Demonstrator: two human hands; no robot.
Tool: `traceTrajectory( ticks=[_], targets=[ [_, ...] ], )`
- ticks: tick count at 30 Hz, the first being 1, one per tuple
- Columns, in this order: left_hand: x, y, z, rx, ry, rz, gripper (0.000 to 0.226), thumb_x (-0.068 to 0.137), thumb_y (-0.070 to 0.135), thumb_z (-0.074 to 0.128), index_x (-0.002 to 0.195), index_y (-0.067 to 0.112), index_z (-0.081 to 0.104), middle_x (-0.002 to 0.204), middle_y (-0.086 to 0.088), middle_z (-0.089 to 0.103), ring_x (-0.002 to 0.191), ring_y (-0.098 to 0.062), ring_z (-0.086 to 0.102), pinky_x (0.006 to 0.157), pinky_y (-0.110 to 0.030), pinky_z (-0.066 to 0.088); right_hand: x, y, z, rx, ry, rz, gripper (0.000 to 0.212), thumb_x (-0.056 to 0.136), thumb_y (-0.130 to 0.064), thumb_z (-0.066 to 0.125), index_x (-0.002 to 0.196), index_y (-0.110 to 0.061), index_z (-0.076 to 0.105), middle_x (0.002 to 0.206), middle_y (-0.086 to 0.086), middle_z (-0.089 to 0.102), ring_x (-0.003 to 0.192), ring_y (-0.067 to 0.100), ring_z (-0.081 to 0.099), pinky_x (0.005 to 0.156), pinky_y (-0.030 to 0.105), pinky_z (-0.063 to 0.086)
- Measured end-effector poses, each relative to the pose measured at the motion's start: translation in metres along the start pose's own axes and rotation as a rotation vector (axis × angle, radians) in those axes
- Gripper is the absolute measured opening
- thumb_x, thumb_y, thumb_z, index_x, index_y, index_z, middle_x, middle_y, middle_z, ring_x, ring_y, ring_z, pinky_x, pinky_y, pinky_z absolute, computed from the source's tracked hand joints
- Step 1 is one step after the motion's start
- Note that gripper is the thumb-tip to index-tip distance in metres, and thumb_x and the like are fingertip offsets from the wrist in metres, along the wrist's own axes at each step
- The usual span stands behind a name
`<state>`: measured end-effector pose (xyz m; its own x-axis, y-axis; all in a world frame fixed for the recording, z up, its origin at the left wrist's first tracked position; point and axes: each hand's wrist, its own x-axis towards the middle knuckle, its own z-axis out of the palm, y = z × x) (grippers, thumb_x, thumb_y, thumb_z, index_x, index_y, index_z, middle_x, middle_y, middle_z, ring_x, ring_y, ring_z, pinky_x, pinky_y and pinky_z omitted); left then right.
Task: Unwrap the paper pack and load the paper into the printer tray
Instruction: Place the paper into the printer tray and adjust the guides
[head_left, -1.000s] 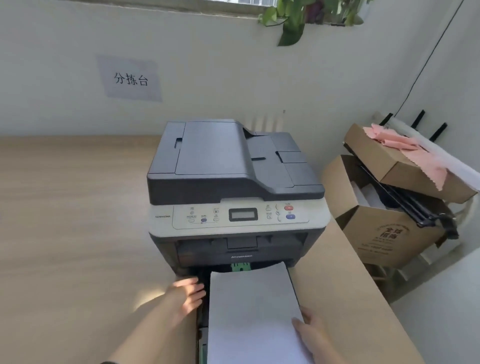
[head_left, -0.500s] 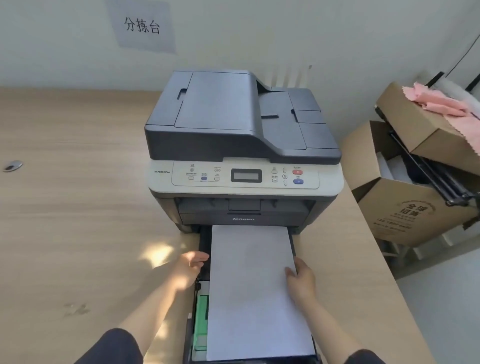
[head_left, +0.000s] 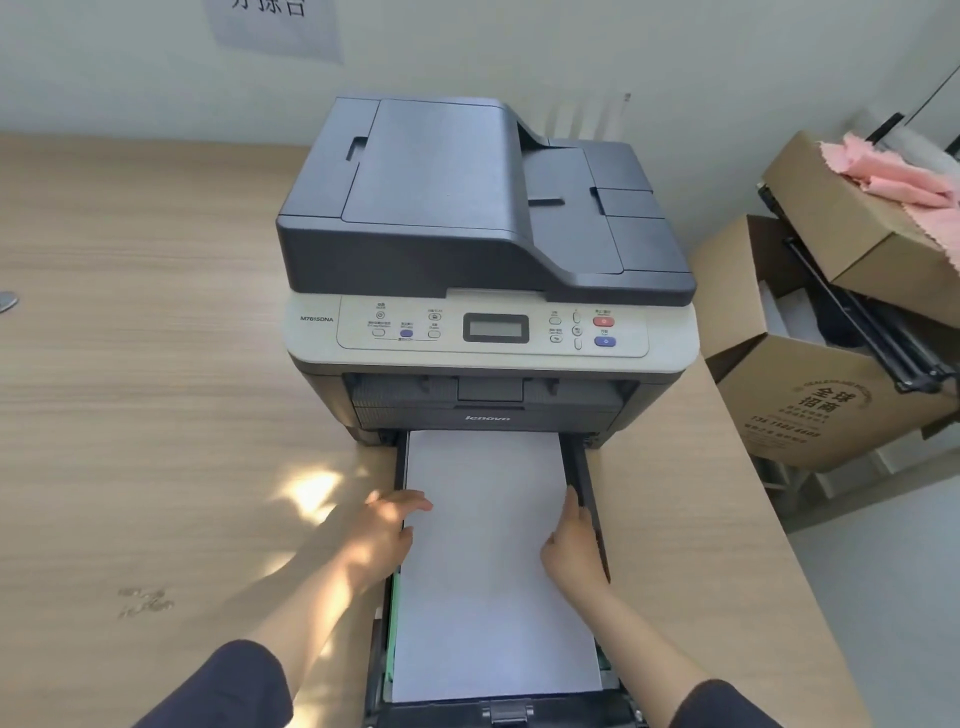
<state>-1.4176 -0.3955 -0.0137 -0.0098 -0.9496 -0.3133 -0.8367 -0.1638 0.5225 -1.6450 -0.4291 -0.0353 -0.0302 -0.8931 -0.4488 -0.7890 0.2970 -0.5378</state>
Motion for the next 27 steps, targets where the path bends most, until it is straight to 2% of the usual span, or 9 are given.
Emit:
traceTrajectory(
  ticks=[3, 7, 11, 13, 16, 20, 23, 25, 27],
  targets=[
    [0.003, -0.003, 0.007, 0.134, -0.056, 0.044, 0.047, 0.090, 0.007, 0.045, 0.136, 0.020, 0.044, 0.152, 0.006, 0.032, 0.141, -0.013, 0.020, 0.114, -0.024, 0.018, 0.001, -0.007, -0.003, -0.338, 0.036, -0.028, 0.072, 0.086, 0.001, 0.048, 0.145, 0.001, 0.007, 0.136, 0.016, 0.033, 0.108, 0.022, 0.048, 0.078, 0.017, 0.046],
    [0.006, -0.006, 0.013, 0.426, -0.217, 0.046, 0.053, 0.093, 0.020, 0.043, 0.144, 0.022, 0.026, 0.158, 0.005, 0.012, 0.146, -0.014, 0.000, 0.117, -0.039, 0.013, 0.005, -0.002, -0.007, -0.649, 0.128, -0.193, 0.080, 0.081, 0.002, 0.055, 0.144, 0.002, 0.006, 0.144, 0.015, 0.029, 0.127, 0.029, 0.035, 0.103, 0.031, 0.036],
    [0.006, -0.007, 0.018, 0.615, -0.290, 0.085, 0.053, 0.095, 0.023, 0.039, 0.145, 0.021, 0.021, 0.160, 0.000, 0.004, 0.146, -0.021, -0.008, 0.119, -0.049, 0.006, 0.005, 0.012, -0.011, -0.855, 0.029, -0.352, 0.055, 0.079, 0.002, 0.048, 0.132, -0.006, 0.036, 0.135, 0.008, 0.043, 0.121, 0.025, 0.038, 0.097, 0.036, 0.032],
    [0.007, -0.008, 0.014, 0.596, -0.295, 0.120, 0.050, 0.096, 0.026, 0.037, 0.144, 0.022, 0.024, 0.160, 0.000, 0.004, 0.146, -0.021, -0.008, 0.120, -0.047, 0.006, 0.005, 0.018, -0.016, -0.814, 0.008, -0.401, 0.047, 0.082, -0.001, 0.044, 0.128, -0.009, 0.043, 0.137, 0.003, 0.044, 0.122, 0.022, 0.038, 0.095, 0.033, 0.031],
    [0.004, -0.017, 0.004, 0.441, -0.257, 0.177, 0.047, 0.096, 0.029, 0.039, 0.142, 0.026, 0.030, 0.159, 0.004, 0.006, 0.147, -0.017, -0.005, 0.120, -0.037, 0.008, 0.002, 0.026, -0.030, -0.563, 0.042, -0.469, 0.042, 0.088, -0.005, 0.042, 0.129, -0.014, 0.049, 0.138, -0.001, 0.047, 0.123, 0.020, 0.041, 0.094, 0.029, 0.033],
    [-0.006, -0.033, -0.001, 0.271, -0.089, 0.150, 0.050, 0.093, 0.021, 0.045, 0.142, 0.028, 0.032, 0.158, 0.006, 0.011, 0.146, -0.016, 0.006, 0.119, -0.036, 0.017, -0.014, 0.032, -0.050, -0.256, 0.083, -0.336, 0.028, 0.093, -0.006, 0.043, 0.118, -0.006, 0.056, 0.112, 0.014, 0.064, 0.094, 0.025, 0.057, 0.073, 0.025, 0.042],
    [-0.016, -0.041, 0.003, 0.234, -0.113, 0.102, 0.060, 0.090, 0.022, 0.050, 0.144, 0.025, 0.025, 0.159, 0.001, 0.009, 0.147, -0.018, 0.006, 0.120, -0.035, 0.015, -0.027, 0.041, -0.055, -0.356, -0.020, -0.272, 0.024, 0.097, -0.018, 0.040, 0.118, -0.009, 0.048, 0.093, 0.017, 0.069, 0.065, 0.022, 0.052, 0.045, 0.026, 0.032],
    [-0.024, -0.049, 0.005, 0.260, -0.213, 0.120, 0.068, 0.088, 0.030, 0.055, 0.146, 0.029, 0.019, 0.159, 0.003, -0.003, 0.147, -0.016, -0.002, 0.120, -0.035, 0.010, -0.033, 0.047, -0.054, -0.444, -0.085, -0.280, 0.025, 0.098, -0.022, 0.038, 0.120, -0.010, 0.044, 0.090, 0.018, 0.069, 0.060, 0.020, 0.047, 0.041, 0.020, 0.023],
    [-0.030, -0.053, 0.003, 0.284, -0.279, 0.141, 0.078, 0.083, 0.041, 0.061, 0.146, 0.032, 0.015, 0.158, 0.003, -0.010, 0.146, -0.016, -0.006, 0.119, -0.037, 0.008, -0.039, 0.050, -0.053, -0.464, -0.152, -0.280, 0.026, 0.098, -0.024, 0.039, 0.120, -0.010, 0.041, 0.075, 0.009, 0.064, 0.053, 0.020, 0.043, 0.040, 0.020, 0.022]
  ],
)
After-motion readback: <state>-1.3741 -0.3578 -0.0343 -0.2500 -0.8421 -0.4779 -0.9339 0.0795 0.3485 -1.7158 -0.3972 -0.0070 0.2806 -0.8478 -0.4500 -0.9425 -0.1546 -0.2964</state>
